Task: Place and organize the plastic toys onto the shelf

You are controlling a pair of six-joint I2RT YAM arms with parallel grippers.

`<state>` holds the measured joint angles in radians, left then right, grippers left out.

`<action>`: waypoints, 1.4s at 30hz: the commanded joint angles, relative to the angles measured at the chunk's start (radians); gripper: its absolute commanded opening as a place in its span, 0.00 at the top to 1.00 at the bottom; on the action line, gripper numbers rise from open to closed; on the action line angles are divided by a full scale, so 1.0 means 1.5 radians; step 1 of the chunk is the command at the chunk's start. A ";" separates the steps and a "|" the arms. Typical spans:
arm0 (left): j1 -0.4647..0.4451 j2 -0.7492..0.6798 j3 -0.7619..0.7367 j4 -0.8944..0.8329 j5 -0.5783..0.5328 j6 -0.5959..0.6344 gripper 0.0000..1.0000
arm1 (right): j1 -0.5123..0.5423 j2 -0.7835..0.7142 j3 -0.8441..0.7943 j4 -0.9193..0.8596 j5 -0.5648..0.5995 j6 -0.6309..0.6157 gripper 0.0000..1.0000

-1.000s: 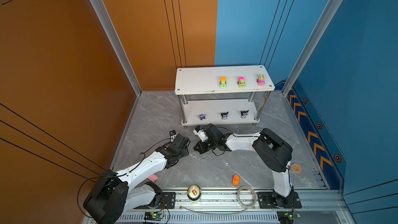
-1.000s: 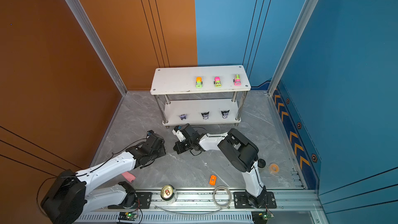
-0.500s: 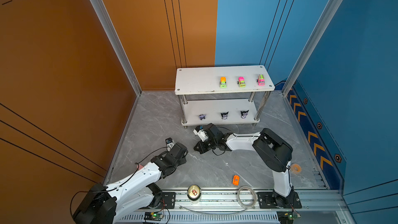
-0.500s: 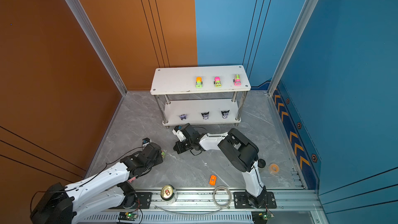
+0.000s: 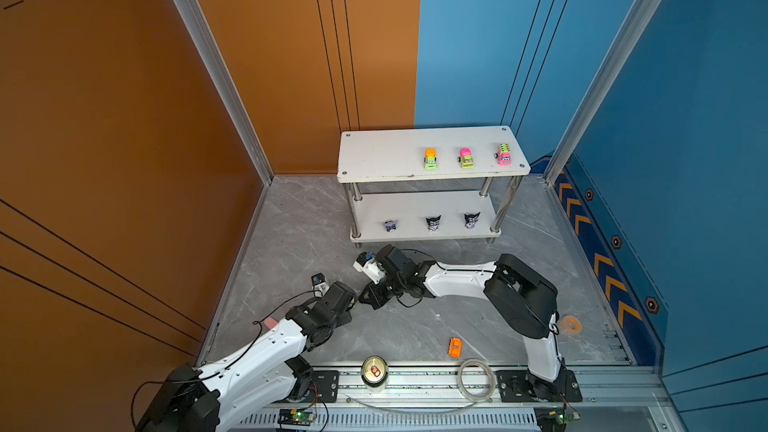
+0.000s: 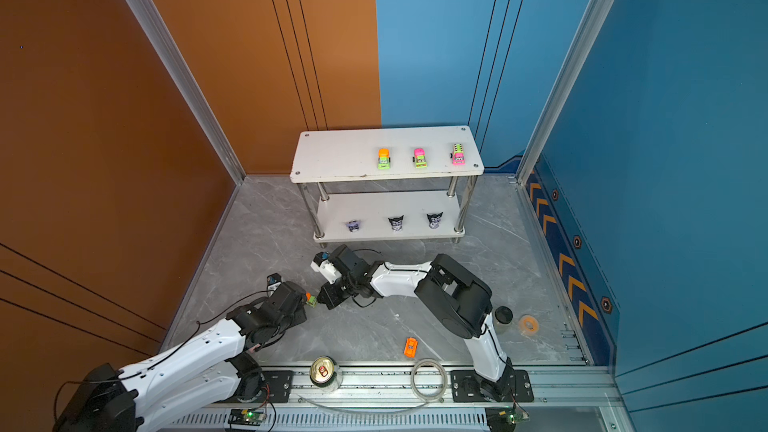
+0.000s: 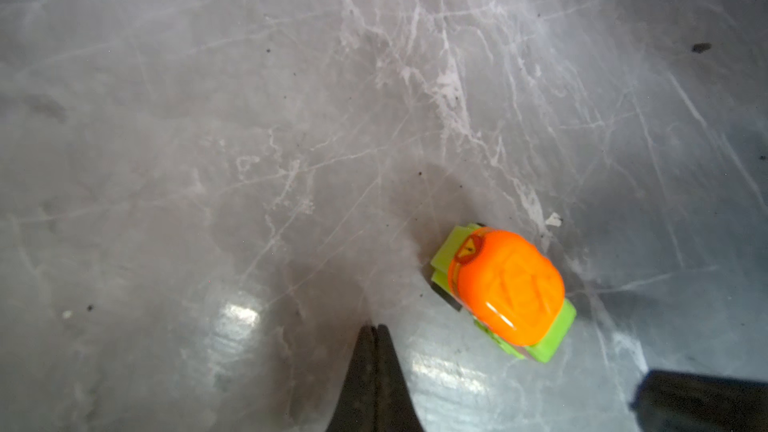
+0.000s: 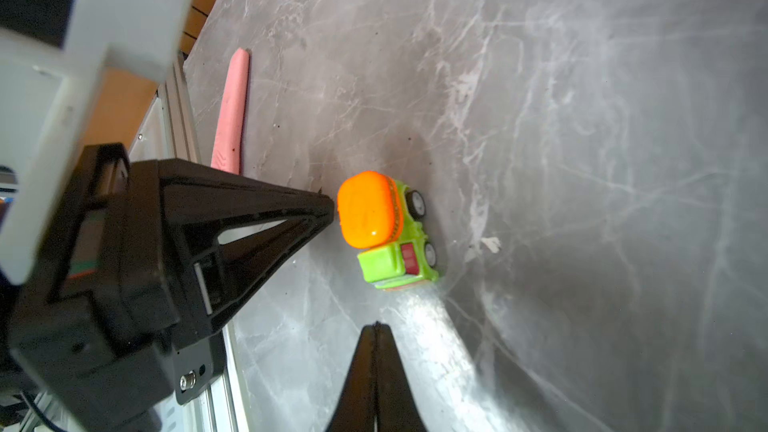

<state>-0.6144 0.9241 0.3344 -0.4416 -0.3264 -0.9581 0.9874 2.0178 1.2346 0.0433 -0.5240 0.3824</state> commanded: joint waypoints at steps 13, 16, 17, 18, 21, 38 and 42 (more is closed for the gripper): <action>0.047 0.020 0.034 0.018 -0.001 0.050 0.91 | 0.034 0.059 0.022 -0.036 0.004 -0.020 0.94; 0.048 -0.020 0.040 -0.009 -0.003 0.049 0.83 | 0.045 0.068 0.026 -0.026 -0.005 -0.011 0.94; 0.048 -0.033 0.042 -0.022 -0.007 0.049 0.80 | 0.048 0.072 0.026 -0.017 -0.013 -0.005 0.94; 0.049 -0.052 0.044 -0.037 -0.012 0.047 0.76 | 0.050 0.075 0.026 -0.009 -0.020 0.000 0.94; 0.050 -0.094 0.042 -0.061 -0.019 0.046 0.59 | 0.060 0.088 0.033 0.008 -0.040 0.013 0.94; 0.037 -0.070 0.031 -0.026 0.006 0.026 0.67 | -0.053 0.032 0.003 0.007 -0.007 0.027 0.96; 0.030 -0.053 0.031 -0.008 0.014 0.021 0.52 | -0.027 0.091 0.059 -0.018 -0.011 0.022 0.96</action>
<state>-0.5591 0.8299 0.3748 -0.4747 -0.3199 -0.9199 0.9058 2.1010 1.2690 0.0734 -0.5388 0.4129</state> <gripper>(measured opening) 0.469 0.047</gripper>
